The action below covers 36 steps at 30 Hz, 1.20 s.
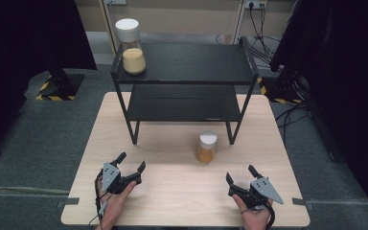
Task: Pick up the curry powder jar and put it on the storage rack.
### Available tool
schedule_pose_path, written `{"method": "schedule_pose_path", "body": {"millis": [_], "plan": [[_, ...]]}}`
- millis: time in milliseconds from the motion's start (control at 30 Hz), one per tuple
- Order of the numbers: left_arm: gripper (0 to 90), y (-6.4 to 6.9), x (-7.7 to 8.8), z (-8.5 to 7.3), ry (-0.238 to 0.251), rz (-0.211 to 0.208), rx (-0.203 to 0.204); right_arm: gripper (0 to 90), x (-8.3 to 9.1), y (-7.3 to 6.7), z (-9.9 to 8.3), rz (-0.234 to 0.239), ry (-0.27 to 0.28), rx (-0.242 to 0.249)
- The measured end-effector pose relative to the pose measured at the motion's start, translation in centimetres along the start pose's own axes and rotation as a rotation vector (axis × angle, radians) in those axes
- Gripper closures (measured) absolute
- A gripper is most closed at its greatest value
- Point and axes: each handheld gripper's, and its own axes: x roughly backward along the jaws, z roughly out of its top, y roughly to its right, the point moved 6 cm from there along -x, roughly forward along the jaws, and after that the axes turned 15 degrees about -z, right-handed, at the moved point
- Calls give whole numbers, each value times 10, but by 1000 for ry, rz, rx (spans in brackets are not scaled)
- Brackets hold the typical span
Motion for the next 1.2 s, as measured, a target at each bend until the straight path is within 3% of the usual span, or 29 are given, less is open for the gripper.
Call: {"method": "schedule_pose_path", "body": {"millis": [200, 500, 867, 1200], "plan": [[143, 0, 0, 0, -1, -1, -1, 85, -2, -12, 12, 31, 35, 15], [142, -1, 0, 0, 2, -4, 3, 84, -25, -34, 31, 87, 63, 24], [142, -1, 0, 0, -3, -9, 4, 89, -59, -48, 50, 105, 37, 61], [141, 0, -1, 1, -5, -17, 1, 122, -86, -57, 53, 111, 6, 73]]}}
